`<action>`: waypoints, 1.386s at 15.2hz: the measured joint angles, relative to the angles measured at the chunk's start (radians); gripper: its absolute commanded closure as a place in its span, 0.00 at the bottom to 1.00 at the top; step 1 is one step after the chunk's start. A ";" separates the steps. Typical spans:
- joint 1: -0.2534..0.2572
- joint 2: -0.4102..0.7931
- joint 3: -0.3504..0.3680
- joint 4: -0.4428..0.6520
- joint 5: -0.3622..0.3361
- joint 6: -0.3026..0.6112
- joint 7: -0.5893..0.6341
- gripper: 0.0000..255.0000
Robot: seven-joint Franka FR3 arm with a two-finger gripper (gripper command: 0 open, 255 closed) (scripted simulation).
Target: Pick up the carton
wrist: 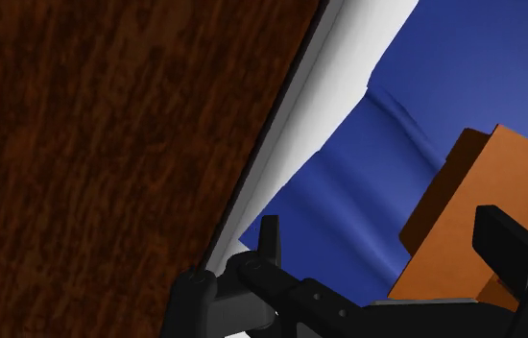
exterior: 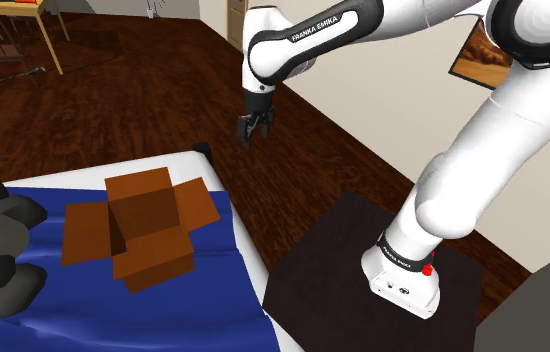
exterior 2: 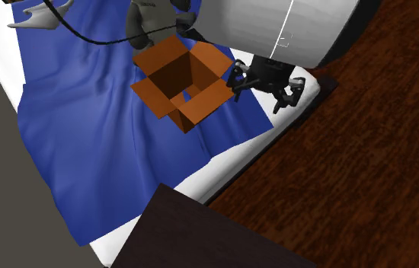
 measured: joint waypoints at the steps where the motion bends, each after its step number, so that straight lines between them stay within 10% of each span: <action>1: 0.004 0.039 0.003 0.024 0.004 0.015 -0.007 0.00; 21: 0.090 0.798 0.081 0.720 0.013 0.074 -0.116 0.00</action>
